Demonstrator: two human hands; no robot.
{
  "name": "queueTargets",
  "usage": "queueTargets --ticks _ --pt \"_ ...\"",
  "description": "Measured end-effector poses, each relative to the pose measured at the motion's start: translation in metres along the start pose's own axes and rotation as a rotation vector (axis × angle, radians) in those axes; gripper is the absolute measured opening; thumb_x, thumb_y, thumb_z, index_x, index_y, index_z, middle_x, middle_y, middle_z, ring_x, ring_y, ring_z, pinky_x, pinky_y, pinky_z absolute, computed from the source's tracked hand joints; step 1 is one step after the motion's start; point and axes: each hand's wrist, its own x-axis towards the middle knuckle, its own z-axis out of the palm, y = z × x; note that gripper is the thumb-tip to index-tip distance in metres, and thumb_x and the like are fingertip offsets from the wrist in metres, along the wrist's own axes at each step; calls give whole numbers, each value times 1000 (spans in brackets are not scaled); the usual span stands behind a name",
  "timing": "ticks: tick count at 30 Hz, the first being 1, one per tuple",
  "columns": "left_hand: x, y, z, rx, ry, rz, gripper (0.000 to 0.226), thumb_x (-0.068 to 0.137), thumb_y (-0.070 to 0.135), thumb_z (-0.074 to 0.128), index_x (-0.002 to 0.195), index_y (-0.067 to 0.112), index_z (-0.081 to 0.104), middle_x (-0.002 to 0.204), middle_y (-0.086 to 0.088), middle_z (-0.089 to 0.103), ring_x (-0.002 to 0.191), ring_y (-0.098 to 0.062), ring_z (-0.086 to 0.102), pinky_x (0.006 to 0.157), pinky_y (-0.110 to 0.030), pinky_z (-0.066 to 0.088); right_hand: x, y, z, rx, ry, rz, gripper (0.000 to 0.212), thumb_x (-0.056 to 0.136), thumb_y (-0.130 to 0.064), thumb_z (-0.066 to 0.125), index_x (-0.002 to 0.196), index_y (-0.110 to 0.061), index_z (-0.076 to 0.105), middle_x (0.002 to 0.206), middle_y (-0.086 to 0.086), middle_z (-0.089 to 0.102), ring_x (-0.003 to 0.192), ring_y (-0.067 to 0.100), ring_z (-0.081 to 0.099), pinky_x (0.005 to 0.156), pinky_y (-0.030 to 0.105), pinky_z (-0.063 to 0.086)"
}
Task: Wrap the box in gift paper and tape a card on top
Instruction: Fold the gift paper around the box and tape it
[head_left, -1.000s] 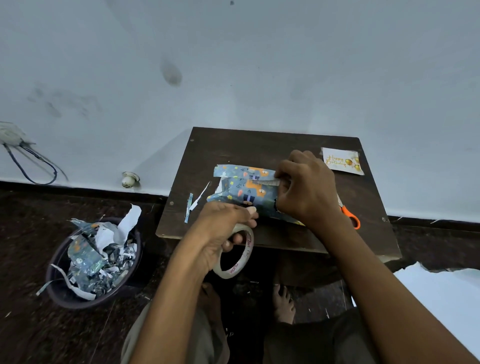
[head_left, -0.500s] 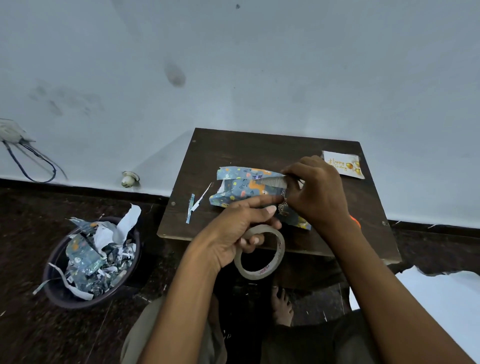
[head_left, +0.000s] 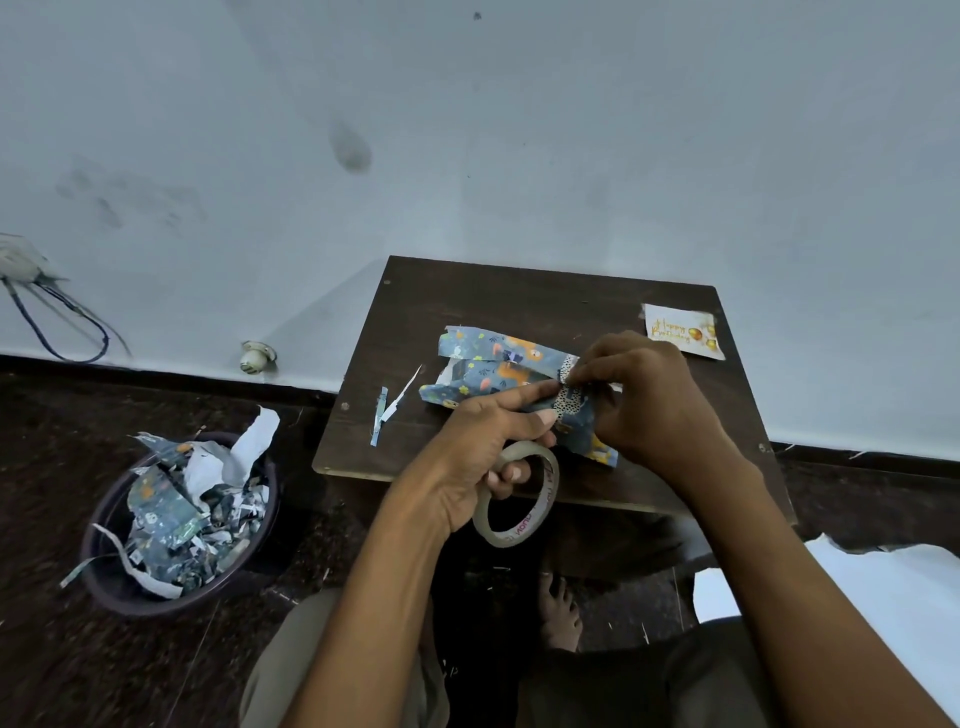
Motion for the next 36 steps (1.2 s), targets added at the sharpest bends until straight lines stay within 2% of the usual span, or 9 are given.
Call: queueTargets --ticks 6,11,17,22,25,28,31,33,36 --pt "-3 1 -5 -26 57 23 25 99 12 60 120 13 71 78 -2 59 38 -6 40 31 -12 22 0 -8 -1 1 -101 90 34 72 -14 66 103 -17 81 86 0 58 83 17 50 63 32 43" --pt "-5 1 -7 -61 56 27 25 98 13 59 121 12 71 77 -1 58 40 -7 40 30 -12 22 -1 -13 -2 71 -142 145 45 74 -21 51 107 -16 81 89 -5 57 86 15 52 67 34 47" --pt "-6 4 -4 -65 8 78 32 98 14 59 126 26 69 78 0 59 41 -8 41 31 -12 21 -1 -19 -3 30 -144 154 50 72 -21 49 112 -22 80 87 -8 53 85 15 50 64 32 46" --pt "-5 2 -5 -38 45 79 36 98 19 61 130 35 65 79 -1 61 44 -9 43 32 -13 24 0 -21 0 -5 -186 154 53 75 -20 53 122 -27 74 92 -7 51 91 13 44 61 22 31" --pt "-5 3 -5 -75 58 69 34 99 20 58 130 33 65 80 -2 59 43 -9 43 32 -13 24 0 -20 6 34 -133 153 49 72 -15 56 115 -23 78 93 -4 55 91 13 47 67 27 39" --pt "-6 2 -3 -89 55 53 36 100 21 55 133 33 62 79 -1 58 43 -9 43 32 -13 23 4 -21 13 165 -41 201 41 70 0 59 101 -18 79 90 -4 62 80 11 53 66 24 40" --pt "-7 -1 -2 -50 70 50 42 100 19 54 137 38 59 78 -1 59 46 -10 44 32 -14 24 11 -20 16 284 -10 229 52 72 -1 46 109 -20 78 89 -3 63 76 12 58 66 24 43" --pt "-7 -2 -1 -12 81 56 45 100 17 53 136 42 59 79 -1 58 47 -11 44 33 -14 24 15 -23 18 249 -93 197 64 73 -6 38 119 -27 77 94 -3 56 86 16 55 71 26 44" --pt "-6 -2 -1 6 85 51 45 100 16 54 136 42 59 81 -2 56 46 -11 43 34 -14 23 20 -26 19 147 -193 179 68 73 -11 31 120 -34 75 98 -6 48 94 17 49 76 37 47"
